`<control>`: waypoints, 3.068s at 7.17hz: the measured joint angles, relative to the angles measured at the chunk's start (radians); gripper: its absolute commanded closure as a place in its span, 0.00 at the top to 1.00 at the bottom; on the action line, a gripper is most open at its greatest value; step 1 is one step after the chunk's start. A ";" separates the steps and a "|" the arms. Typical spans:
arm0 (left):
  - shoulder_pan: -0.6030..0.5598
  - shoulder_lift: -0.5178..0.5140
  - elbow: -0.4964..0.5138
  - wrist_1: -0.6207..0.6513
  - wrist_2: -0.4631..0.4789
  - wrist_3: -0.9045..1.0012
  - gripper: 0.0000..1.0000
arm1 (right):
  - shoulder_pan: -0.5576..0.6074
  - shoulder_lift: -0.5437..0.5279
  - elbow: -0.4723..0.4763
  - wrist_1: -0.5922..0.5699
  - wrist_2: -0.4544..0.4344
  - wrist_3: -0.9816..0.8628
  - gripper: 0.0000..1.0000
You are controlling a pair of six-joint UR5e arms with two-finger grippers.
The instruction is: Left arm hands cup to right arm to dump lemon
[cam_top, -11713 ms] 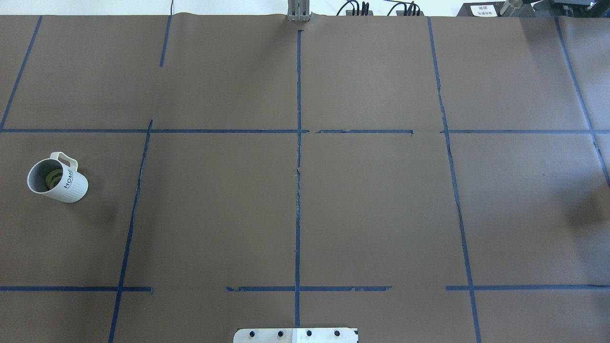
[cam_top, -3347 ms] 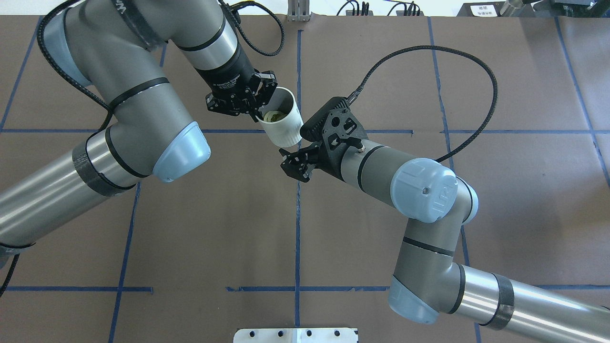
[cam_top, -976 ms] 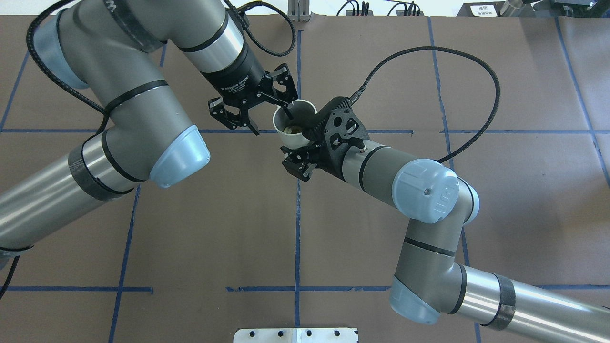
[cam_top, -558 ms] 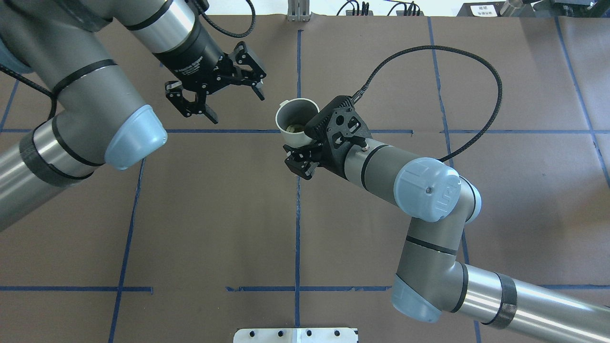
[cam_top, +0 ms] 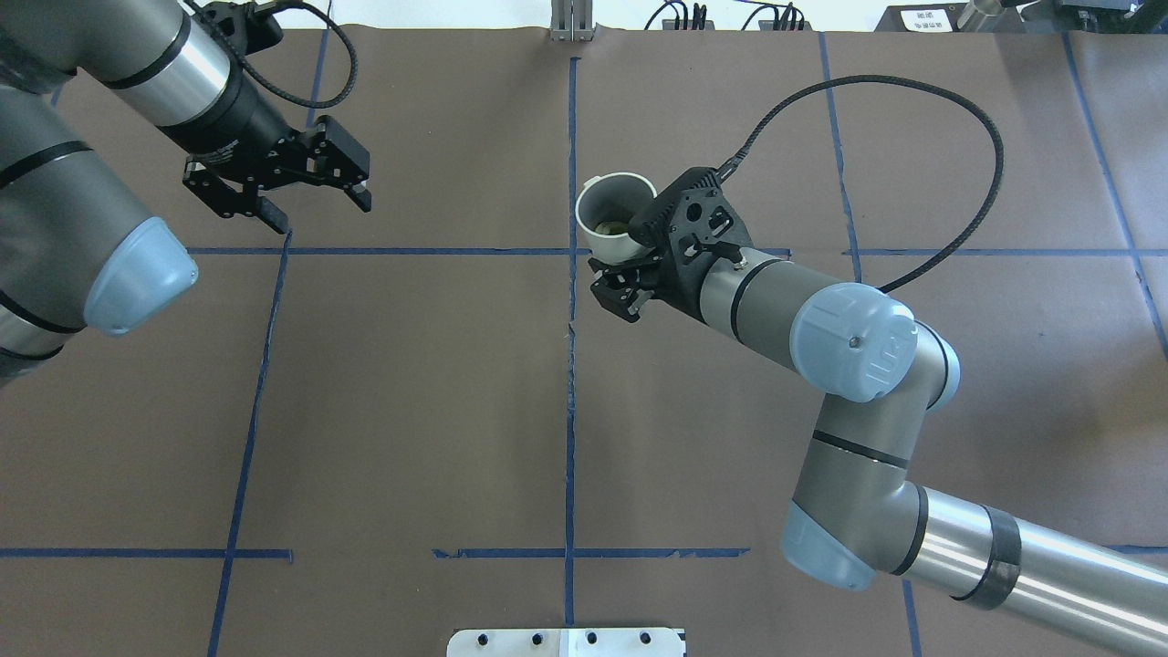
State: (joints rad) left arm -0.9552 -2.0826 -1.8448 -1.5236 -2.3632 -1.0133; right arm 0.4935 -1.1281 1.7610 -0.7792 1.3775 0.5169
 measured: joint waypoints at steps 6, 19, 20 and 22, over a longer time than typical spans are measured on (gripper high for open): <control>-0.117 0.184 0.001 0.047 0.056 0.492 1.00 | 0.235 -0.397 0.180 0.030 0.023 0.179 0.05; -0.119 0.193 -0.030 0.046 0.056 0.489 1.00 | 0.617 -0.765 -0.451 1.370 0.235 1.109 0.00; -0.119 0.193 -0.033 0.046 0.056 0.489 1.00 | 0.620 -0.752 -0.477 1.420 0.233 1.233 0.00; -0.120 0.196 -0.038 0.046 0.056 0.489 1.00 | 0.649 -0.720 -0.531 1.497 0.231 1.444 0.00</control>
State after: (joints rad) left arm -1.0751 -1.8865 -1.8830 -1.4772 -2.3071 -0.5246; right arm 1.1426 -1.8481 1.2301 0.7178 1.6081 1.9607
